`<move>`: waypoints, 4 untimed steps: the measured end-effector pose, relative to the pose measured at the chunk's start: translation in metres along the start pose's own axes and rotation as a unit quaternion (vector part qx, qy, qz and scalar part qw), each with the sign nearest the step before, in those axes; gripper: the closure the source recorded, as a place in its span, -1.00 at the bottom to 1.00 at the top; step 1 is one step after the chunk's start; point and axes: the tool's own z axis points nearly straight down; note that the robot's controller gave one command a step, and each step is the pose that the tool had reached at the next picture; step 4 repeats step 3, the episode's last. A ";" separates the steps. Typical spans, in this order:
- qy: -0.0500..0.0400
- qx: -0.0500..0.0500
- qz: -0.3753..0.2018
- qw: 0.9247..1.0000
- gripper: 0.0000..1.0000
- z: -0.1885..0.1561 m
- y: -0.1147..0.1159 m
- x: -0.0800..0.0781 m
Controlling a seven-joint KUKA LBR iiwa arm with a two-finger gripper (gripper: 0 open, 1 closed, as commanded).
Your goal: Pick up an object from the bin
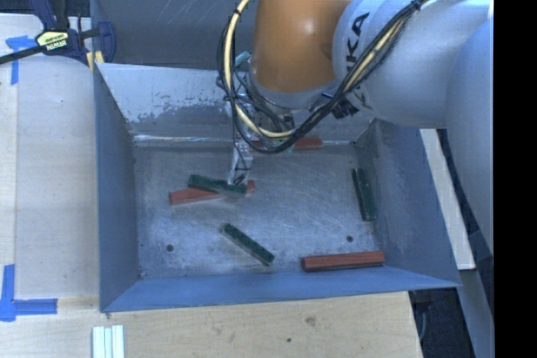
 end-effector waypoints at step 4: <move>-0.003 -0.002 0.013 1.000 1.00 -0.021 0.049 0.025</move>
Offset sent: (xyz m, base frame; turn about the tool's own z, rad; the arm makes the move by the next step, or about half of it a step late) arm -0.0123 0.0054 -0.1226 0.0078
